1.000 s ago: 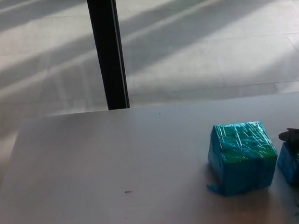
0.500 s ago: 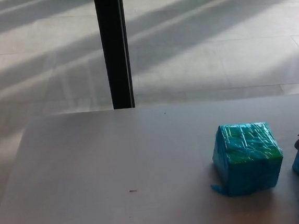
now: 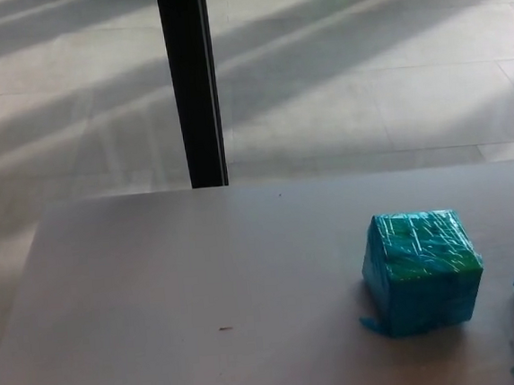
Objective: The robot uses its right hand to pick up the small cube kept on the middle on the desk and place it on the bigger cube kept next to it
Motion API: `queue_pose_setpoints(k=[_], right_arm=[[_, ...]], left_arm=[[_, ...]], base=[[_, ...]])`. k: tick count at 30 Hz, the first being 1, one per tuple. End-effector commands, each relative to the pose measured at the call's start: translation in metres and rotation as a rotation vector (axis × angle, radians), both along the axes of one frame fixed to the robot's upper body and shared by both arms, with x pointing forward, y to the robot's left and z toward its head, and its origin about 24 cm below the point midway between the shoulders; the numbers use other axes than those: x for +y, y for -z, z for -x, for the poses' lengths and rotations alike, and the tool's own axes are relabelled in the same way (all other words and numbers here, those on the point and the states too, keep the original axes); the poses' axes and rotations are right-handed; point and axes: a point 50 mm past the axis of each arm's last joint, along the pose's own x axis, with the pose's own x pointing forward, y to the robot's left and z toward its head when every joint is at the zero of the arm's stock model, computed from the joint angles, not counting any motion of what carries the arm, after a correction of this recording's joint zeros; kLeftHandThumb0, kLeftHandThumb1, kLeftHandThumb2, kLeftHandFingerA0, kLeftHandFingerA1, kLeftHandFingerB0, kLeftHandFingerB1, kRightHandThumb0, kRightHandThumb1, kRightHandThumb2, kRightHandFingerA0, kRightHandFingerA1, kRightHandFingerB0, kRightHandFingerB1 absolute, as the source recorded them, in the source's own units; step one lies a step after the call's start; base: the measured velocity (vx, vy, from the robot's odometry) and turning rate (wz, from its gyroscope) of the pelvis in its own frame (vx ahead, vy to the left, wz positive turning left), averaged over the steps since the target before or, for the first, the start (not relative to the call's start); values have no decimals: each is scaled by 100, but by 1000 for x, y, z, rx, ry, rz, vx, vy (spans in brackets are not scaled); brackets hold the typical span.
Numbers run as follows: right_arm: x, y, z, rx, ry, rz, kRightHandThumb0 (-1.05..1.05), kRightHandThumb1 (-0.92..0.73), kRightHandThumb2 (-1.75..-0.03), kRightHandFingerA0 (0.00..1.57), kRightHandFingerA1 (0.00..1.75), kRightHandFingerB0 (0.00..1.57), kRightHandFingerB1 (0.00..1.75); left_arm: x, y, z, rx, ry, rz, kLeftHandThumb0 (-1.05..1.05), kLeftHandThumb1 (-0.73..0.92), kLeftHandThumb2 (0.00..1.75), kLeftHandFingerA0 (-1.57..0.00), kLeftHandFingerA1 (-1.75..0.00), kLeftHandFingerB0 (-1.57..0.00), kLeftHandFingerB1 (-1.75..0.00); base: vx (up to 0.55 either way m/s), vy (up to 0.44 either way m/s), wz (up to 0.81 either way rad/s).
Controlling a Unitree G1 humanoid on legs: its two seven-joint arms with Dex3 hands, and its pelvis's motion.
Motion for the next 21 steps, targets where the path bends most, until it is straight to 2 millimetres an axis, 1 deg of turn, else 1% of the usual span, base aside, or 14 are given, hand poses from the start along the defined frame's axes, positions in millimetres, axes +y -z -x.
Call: queue_pose_setpoints(k=[1, 2, 3, 6, 7, 8, 9, 10, 13, 14, 15, 16, 18, 21], right_arm=[[-4, 14, 15, -57, -72, -48, -26, -74, -67, 80, 164, 79, 99], [-5, 13, 14, -65, -67, -54, -26, -74, -67, 80, 164, 79, 99], [-5, 12, 14, -81, -64, -72, -22, -72, -73, 81, 169, 73, 122], [-6, 7, 12, -119, -46, -124, -24, -70, -78, 78, 169, 76, 118], [-9, 1, 10, -131, -27, -153, -26, -75, -71, 82, 165, 80, 83], [-8, -1, 10, -158, -36, -161, -27, -75, -72, 82, 167, 81, 90], [-10, -9, 9, -187, -37, -192, -29, -74, -69, 86, 161, 83, 71], [-11, -12, 8, -185, -25, -210, -28, -75, -73, 86, 161, 83, 76], [-16, -23, 6, -212, -16, -225, -21, -67, -84, 85, 161, 81, 108], [-17, -27, 5, -221, -14, -231, -20, -66, -81, 86, 158, 85, 94], [-18, -27, 5, -222, -14, -233, -20, -66, -81, 86, 158, 85, 94], [-19, -30, 4, -220, -10, -234, -20, -66, -81, 86, 157, 85, 92], [-20, -39, 4, -231, -14, -245, -18, -61, -81, 91, 160, 79, 121], [-22, -49, 3, -249, -26, -252, -24, -65, -78, 89, 162, 76, 123]], left_arm=[[6, -6, 2, 23, 34, -31, -73, 55, 95, -32, -62, -51, -61], [6, -6, 2, 23, 32, -29, -73, 55, 95, -32, -62, -51, -61], [6, -7, 2, 24, 36, -29, -70, 69, 61, -33, -57, -52, -48], [6, -7, 2, 12, 15, -4, -69, 67, 60, -32, -58, -53, -49], [6, -6, 2, 27, 32, -38, -71, 68, 60, -35, -57, -55, -49], [7, -6, 4, 35, 22, -41, -69, 69, 60, -33, -56, -55, -49], [8, -7, 3, 31, 24, -31, -73, 56, 95, -31, -61, -50, -60], [7, -7, 3, 29, 22, -31, -68, 69, 61, -35, -58, -54, -48], [8, -6, 4, 12, -16, -12, -68, 65, 60, -36, -59, -62, -57], [8, -6, 4, 22, 1, -25, -74, 54, 94, -32, -60, -51, -58], [8, -6, 4, 24, 3, -27, -74, 54, 94, -32, -60, -51, -58], [8, -7, 3, 25, 25, -31, -69, 68, 61, -32, -55, -54, -45], [8, -6, 5, 7, -24, -7, -69, 66, 60, -43, -61, -62, -53], [9, -7, 5, 19, -6, -28, -70, 66, 59, -42, -59, -62, -52]], base=[[0, 0, 0], [0, 0, 0], [0, 0, 0], [0, 0, 0], [0, 0, 0], [0, 0, 0], [0, 0, 0], [0, 0, 0], [0, 0, 0], [0, 0, 0], [0, 0, 0], [0, 0, 0], [0, 0, 0], [0, 0, 0]])
